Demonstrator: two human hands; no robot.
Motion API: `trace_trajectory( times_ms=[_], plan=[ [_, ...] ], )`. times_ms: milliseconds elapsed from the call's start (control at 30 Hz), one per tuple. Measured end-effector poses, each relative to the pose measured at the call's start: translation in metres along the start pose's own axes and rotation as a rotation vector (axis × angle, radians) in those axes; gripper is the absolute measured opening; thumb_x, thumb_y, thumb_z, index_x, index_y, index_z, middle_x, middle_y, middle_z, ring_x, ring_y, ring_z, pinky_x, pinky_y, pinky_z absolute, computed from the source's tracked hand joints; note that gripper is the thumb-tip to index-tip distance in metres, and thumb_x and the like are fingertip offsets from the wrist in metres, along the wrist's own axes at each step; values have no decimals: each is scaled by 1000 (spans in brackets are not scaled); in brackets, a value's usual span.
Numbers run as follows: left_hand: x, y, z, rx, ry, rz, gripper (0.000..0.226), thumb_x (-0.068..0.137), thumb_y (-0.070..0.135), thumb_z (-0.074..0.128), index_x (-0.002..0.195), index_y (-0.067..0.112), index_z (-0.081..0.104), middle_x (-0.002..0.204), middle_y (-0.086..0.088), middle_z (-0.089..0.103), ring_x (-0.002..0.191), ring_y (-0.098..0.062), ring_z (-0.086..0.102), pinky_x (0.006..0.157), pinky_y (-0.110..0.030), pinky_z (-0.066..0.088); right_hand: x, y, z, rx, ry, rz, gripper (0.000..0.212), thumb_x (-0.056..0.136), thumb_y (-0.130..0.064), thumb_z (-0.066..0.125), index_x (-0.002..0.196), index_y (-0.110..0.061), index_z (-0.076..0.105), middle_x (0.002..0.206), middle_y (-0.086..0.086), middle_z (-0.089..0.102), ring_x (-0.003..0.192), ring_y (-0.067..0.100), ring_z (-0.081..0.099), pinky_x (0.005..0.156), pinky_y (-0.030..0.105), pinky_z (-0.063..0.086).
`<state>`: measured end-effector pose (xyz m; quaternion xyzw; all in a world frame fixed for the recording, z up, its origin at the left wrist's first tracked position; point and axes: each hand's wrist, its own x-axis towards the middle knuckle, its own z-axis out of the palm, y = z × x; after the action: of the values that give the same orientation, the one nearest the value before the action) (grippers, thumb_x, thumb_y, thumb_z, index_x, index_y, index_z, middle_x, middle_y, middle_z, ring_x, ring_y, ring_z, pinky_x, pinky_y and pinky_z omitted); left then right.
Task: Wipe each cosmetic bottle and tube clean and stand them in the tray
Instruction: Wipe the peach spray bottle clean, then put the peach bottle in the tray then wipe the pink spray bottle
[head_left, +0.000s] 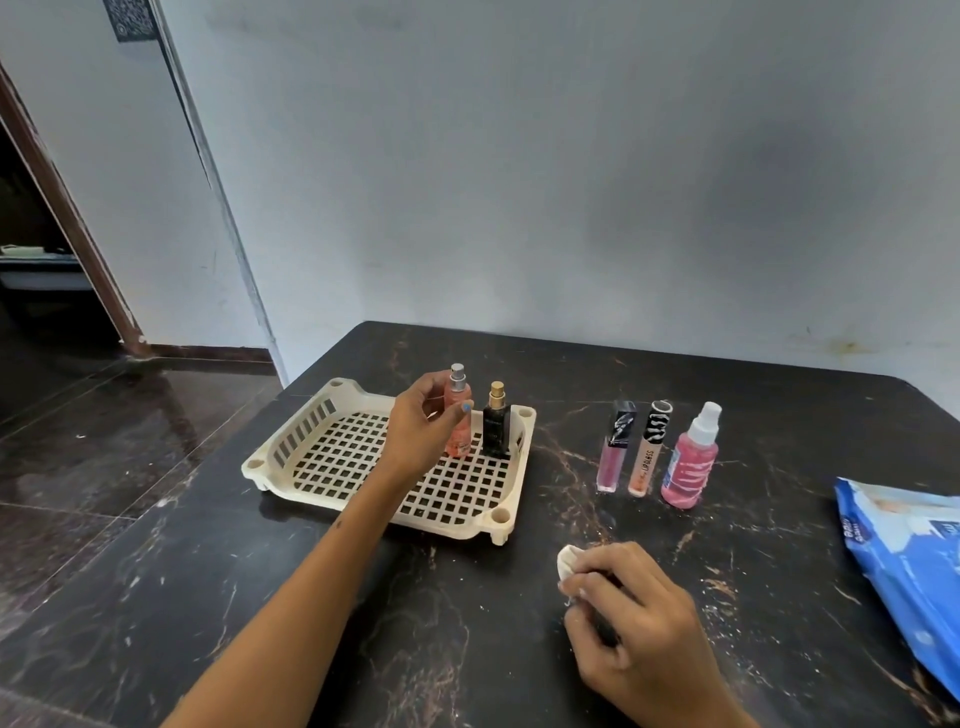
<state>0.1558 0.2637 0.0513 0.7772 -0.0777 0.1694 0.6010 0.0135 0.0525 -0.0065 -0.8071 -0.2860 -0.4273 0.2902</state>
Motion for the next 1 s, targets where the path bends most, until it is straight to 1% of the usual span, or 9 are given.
trace_trajectory(
  times_ms=[100, 233, 400, 500, 600, 667, 833, 933, 1000],
  plan=[
    [0, 1, 0, 6, 0, 9, 24, 86, 5, 62, 106, 17, 60, 99, -1, 66, 93, -9, 62, 78, -17, 50, 1, 0, -1, 0, -1, 6, 16, 73, -4, 57, 62, -4, 69, 76, 3, 65, 78, 8, 58, 67, 10, 47],
    [0, 1, 1, -1, -2, 10, 27, 86, 3, 62, 109, 17, 59, 102, -2, 66, 94, -9, 62, 78, -16, 51, 0, 0, -1, 3, 4, 14, 16, 73, -5, 57, 63, -5, 69, 76, 3, 65, 76, 9, 58, 66, 11, 48],
    [0, 4, 1, -15, -4, 9, 29, 85, 1, 62, 109, 17, 58, 100, -1, 65, 91, -6, 61, 73, -10, 50, 1, 0, -2, 7, -1, 26, 16, 73, -5, 57, 63, -5, 69, 76, 2, 64, 75, 9, 58, 71, 8, 46],
    [-1, 5, 0, -16, -15, 6, 33, 85, -1, 61, 112, 18, 57, 99, 0, 64, 91, -6, 61, 74, -10, 50, 0, 1, -2, 8, -4, 35, 16, 73, -6, 57, 63, -6, 69, 76, 1, 64, 73, 10, 59, 66, 12, 48],
    [-1, 4, -2, -3, -25, -2, 35, 84, -3, 62, 111, 19, 57, 100, -1, 65, 94, -9, 62, 83, -19, 52, 0, 1, -2, 8, -12, 37, 15, 73, -6, 57, 63, -6, 69, 77, 1, 64, 72, 11, 59, 64, 13, 48],
    [-1, 4, -3, 22, -31, -3, 35, 84, -3, 62, 109, 21, 58, 101, 0, 65, 97, -12, 62, 88, -25, 51, 0, 1, -2, 8, -15, 40, 15, 73, -6, 58, 63, -6, 69, 77, 1, 63, 72, 10, 59, 64, 13, 47],
    [0, 7, -3, 39, -36, -24, 33, 84, -3, 63, 107, 21, 58, 101, -1, 66, 99, -15, 62, 90, -28, 50, 1, 0, -3, 10, -14, 44, 15, 73, -6, 57, 64, -6, 69, 77, 0, 63, 73, 8, 57, 66, 11, 47],
    [-1, 9, -2, 34, -40, -37, 35, 83, -3, 63, 109, 20, 58, 101, -1, 65, 99, -15, 62, 92, -31, 51, 0, 0, -3, 14, -9, 51, 15, 73, -6, 57, 63, -7, 69, 77, 0, 63, 74, 9, 59, 62, 16, 49],
    [-2, 11, -2, 41, -50, -44, 41, 81, -4, 65, 112, 22, 56, 104, -1, 64, 103, -17, 61, 95, -33, 49, 0, 1, -4, 16, -10, 52, 14, 72, -7, 58, 64, -7, 69, 77, 0, 63, 74, 8, 58, 61, 17, 49]
  ],
)
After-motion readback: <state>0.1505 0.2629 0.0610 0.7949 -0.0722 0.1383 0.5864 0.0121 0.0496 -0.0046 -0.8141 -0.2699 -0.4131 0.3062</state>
